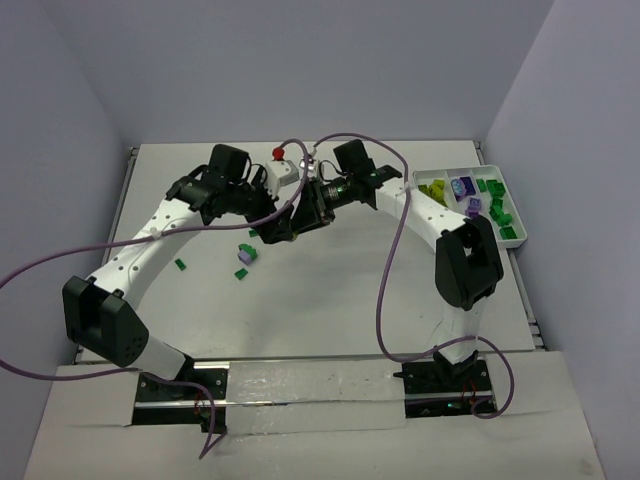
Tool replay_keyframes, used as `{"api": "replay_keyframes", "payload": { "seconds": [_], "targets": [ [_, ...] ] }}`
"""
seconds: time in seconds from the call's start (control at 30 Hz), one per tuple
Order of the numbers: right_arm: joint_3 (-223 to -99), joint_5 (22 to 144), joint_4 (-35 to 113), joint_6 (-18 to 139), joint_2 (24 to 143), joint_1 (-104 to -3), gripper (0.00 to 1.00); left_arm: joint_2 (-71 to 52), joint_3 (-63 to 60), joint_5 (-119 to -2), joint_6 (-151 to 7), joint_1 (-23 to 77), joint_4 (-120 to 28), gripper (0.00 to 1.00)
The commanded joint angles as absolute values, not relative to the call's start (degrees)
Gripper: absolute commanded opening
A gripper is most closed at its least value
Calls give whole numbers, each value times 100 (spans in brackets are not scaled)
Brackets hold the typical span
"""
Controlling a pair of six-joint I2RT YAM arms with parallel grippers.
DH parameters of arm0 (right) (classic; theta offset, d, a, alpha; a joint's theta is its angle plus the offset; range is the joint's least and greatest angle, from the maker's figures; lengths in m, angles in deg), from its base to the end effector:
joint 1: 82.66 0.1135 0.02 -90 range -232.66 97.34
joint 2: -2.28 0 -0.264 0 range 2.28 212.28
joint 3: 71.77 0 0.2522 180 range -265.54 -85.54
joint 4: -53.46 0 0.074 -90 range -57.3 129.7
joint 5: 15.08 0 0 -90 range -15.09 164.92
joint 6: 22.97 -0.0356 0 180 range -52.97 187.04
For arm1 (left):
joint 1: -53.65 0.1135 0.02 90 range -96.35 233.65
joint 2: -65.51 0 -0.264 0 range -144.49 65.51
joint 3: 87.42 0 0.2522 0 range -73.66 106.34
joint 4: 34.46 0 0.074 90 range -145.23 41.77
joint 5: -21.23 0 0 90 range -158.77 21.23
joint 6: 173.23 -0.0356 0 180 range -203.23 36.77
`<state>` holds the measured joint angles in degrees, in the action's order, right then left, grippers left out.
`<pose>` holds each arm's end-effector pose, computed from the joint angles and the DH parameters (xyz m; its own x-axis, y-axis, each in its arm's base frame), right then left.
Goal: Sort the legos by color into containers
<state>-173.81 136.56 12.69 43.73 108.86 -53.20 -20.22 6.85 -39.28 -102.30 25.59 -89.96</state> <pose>0.3422 0.2293 0.2819 -0.8741 -0.2779 -0.3985 -0.4646 0.2386 0.8528 0.2754 -0.1667 0.3375 -0.3789 0.5243 -0.7626 0.8779 0.4643 -0.1171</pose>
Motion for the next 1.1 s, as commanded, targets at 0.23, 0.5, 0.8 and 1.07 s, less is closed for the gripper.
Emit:
{"api": "replay_keyframes", "payload": {
  "seconds": [0.23,0.5,0.8,1.07],
  "targets": [
    [-17316,14647,1449,5102,10559,-6031,0,-1656,948,-909,-9106,4147,-8784,99],
    [-17465,15260,1394,5574,10428,-5959,0,-2040,128,923,-7196,4113,-7225,93],
    [-17509,15463,1516,5508,10282,-5759,0,-2071,140,535,-7334,3681,-7199,92],
    [-17545,15544,1509,5508,10176,-5593,0,-2170,195,295,-7429,3405,-7288,88]
  ]
}}
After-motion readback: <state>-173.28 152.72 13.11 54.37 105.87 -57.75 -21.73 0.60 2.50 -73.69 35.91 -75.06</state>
